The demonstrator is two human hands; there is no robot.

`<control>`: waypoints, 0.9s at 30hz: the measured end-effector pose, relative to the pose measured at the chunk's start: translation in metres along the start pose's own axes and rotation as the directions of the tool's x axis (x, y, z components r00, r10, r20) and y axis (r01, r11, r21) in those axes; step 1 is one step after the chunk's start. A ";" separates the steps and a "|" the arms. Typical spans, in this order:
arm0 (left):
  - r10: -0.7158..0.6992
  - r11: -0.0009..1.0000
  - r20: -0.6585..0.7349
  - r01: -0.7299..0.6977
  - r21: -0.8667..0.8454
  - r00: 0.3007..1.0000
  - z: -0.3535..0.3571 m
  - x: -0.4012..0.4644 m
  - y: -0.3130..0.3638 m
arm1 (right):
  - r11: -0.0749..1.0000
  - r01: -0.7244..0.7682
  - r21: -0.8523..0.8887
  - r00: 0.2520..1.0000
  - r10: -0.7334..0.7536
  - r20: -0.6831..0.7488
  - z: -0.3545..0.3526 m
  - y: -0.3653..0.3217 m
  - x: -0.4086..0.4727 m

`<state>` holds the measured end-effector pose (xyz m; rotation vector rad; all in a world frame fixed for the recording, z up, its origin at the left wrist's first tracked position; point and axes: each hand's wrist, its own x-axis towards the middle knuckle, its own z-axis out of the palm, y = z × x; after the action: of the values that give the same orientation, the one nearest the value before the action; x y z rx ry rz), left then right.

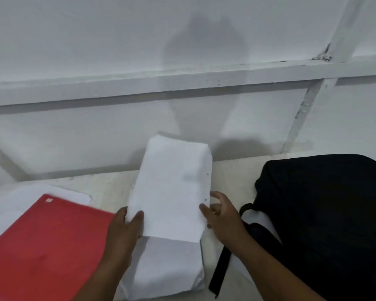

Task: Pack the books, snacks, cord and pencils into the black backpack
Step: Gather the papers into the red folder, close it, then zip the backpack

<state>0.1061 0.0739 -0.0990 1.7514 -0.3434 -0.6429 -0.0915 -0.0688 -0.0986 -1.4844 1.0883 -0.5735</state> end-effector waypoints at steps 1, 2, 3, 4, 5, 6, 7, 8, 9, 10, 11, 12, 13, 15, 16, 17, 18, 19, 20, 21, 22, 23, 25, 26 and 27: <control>0.016 1.000 -0.010 -0.016 0.024 1.000 -0.007 -0.009 -0.005 | 0.999 -0.008 0.040 1.000 0.007 0.028 0.007 0.004 -0.004; 0.049 0.996 -0.023 -0.047 0.077 0.999 -0.015 -0.016 -0.010 | 0.999 0.000 0.042 0.999 -0.001 0.040 0.013 0.009 -0.008; 0.088 0.984 -0.028 -0.082 0.158 0.996 -0.022 -0.022 -0.015 | 1.000 0.014 0.011 0.999 -0.014 0.039 0.017 0.014 -0.013; 0.123 0.959 -0.018 -0.114 0.258 0.992 -0.029 -0.026 -0.022 | 0.999 0.030 -0.024 0.999 -0.029 0.039 0.021 0.018 -0.017; 0.156 0.929 -0.003 -0.145 0.339 0.988 -0.035 -0.032 -0.028 | 0.996 0.046 -0.071 0.998 -0.043 0.040 0.023 0.023 -0.021; 0.195 0.892 0.009 -0.181 0.413 0.981 -0.042 -0.036 -0.035 | 0.989 0.073 -0.129 0.997 -0.068 0.040 0.026 0.027 -0.025; 0.261 0.837 0.022 -0.237 0.492 0.965 -0.049 -0.037 -0.042 | 0.976 0.106 -0.192 0.994 -0.101 0.040 0.028 0.031 -0.029; 0.325 0.756 0.065 -0.300 0.582 0.944 -0.055 -0.037 -0.050 | 0.959 0.136 -0.247 0.991 -0.130 0.039 0.031 0.036 -0.034; 0.367 0.668 0.111 -0.344 0.660 0.924 -0.061 -0.037 -0.060 | 0.947 0.156 -0.282 0.988 -0.152 0.036 0.034 0.040 -0.039; 0.397 0.610 0.139 -0.375 0.698 0.907 -0.065 -0.037 -0.070 | 0.938 0.171 -0.301 0.985 -0.170 0.030 0.037 0.044 -0.043; 0.413 0.596 0.154 -0.395 0.699 0.897 -0.067 -0.039 -0.076 | 0.929 0.190 -0.318 0.981 -0.195 0.017 0.039 0.049 -0.047; 0.426 0.614 0.150 -0.407 0.676 0.892 -0.067 -0.042 -0.078 | 0.916 0.216 -0.338 0.973 -0.230 0.000 0.041 0.054 -0.050; 0.446 0.638 0.139 -0.423 0.644 0.884 -0.067 -0.044 -0.079 | 0.898 0.246 -0.364 0.963 -0.270 -0.015 0.041 0.059 -0.051; 0.471 0.668 0.127 -0.447 0.595 0.873 -0.068 -0.046 -0.081 | 0.857 0.330 -0.397 0.927 -0.373 -0.035 0.040 0.066 -0.050; 0.463 0.675 0.137 -0.448 0.586 0.876 -0.068 -0.045 -0.081 | 0.830 0.385 -0.404 0.899 -0.435 -0.038 0.039 0.069 -0.048; 0.445 0.676 0.150 -0.441 0.590 0.883 -0.068 -0.043 -0.083 | 0.809 0.425 -0.406 0.877 -0.480 -0.038 0.038 0.071 -0.047; 0.428 0.674 0.160 -0.432 0.600 0.890 -0.070 -0.041 -0.085 | 0.799 0.442 -0.407 0.865 -0.499 -0.040 0.038 0.072 -0.046; 0.421 0.671 0.163 -0.427 0.606 0.892 -0.071 -0.039 -0.088 | 0.799 0.442 -0.407 0.864 -0.501 -0.045 0.037 0.073 -0.046; 0.418 0.675 0.158 -0.422 0.605 0.895 -0.072 -0.038 -0.089 | 0.800 0.441 -0.408 0.864 -0.501 -0.048 0.037 0.074 -0.046; 0.420 0.681 0.150 -0.420 0.600 0.895 -0.072 -0.038 -0.090 | 0.801 0.440 -0.406 0.865 -0.499 -0.047 0.038 0.075 -0.046; 0.429 0.687 0.140 -0.423 0.590 0.892 -0.073 -0.038 -0.091 | 0.802 0.439 -0.406 0.866 -0.497 -0.045 0.038 0.076 -0.046; 0.443 0.692 0.132 -0.432 0.578 0.887 -0.073 -0.038 -0.091 | 0.802 0.439 -0.405 0.867 -0.496 -0.041 0.038 0.076 -0.046; 0.449 0.716 0.118 -0.435 0.546 0.886 -0.072 -0.037 -0.090 | 0.796 0.443 -0.412 0.866 -0.500 -0.034 0.038 0.077 -0.046; 0.437 0.733 0.113 -0.426 0.531 0.892 -0.072 -0.037 -0.090 | 0.795 0.443 -0.414 0.866 -0.499 -0.031 0.038 0.077 -0.046; 0.425 0.742 0.114 -0.418 0.524 0.898 -0.072 -0.037 -0.090 | 0.795 0.442 -0.417 0.868 -0.497 -0.028 0.038 0.077 -0.046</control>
<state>0.1097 0.1761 -0.1642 2.1058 -0.9620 -0.2020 -0.1040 -0.0040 -0.1708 -2.1350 0.9715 -0.8454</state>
